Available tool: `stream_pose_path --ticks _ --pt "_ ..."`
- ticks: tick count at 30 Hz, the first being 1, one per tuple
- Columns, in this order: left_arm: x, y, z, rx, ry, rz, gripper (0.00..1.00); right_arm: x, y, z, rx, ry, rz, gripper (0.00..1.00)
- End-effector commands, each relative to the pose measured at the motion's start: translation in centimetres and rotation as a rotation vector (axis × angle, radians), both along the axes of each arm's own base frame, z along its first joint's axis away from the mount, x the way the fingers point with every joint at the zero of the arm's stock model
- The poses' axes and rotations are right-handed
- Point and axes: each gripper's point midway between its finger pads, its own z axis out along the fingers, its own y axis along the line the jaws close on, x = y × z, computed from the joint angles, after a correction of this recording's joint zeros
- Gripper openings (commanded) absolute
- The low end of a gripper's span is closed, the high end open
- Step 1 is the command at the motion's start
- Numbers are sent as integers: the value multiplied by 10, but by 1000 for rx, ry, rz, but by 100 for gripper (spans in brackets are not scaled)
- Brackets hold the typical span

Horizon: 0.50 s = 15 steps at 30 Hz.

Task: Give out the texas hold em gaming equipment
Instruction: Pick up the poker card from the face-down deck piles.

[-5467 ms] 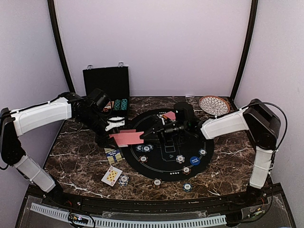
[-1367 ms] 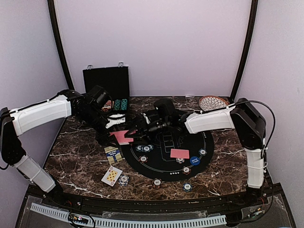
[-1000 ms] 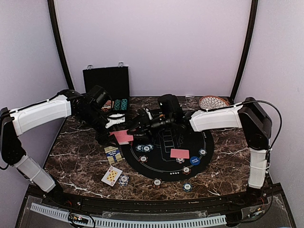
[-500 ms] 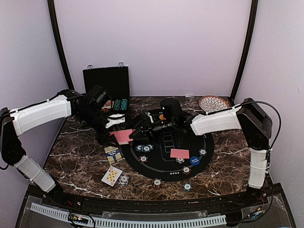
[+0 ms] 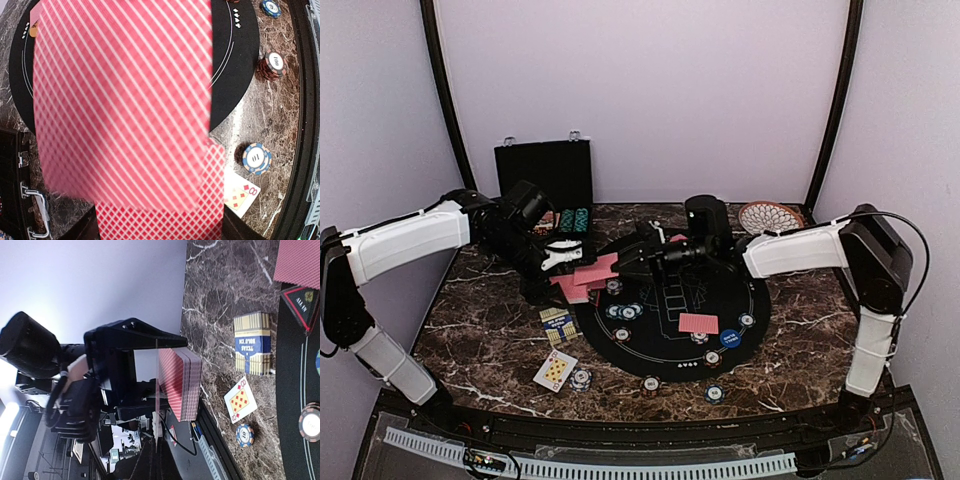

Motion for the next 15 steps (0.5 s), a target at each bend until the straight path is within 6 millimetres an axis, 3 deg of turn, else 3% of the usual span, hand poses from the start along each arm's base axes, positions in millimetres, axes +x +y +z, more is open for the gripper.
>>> stream_pose_path --ticks 1,7,15 --pt "-3 10 5 -4 -14 9 1 20 -27 17 21 -67 -56 0" --pt "-3 18 5 -2 -12 25 1 50 -48 2 -21 -68 -124 0" --pt "-6 19 12 -16 -12 27 0 84 -17 -44 -121 -59 -116 0"
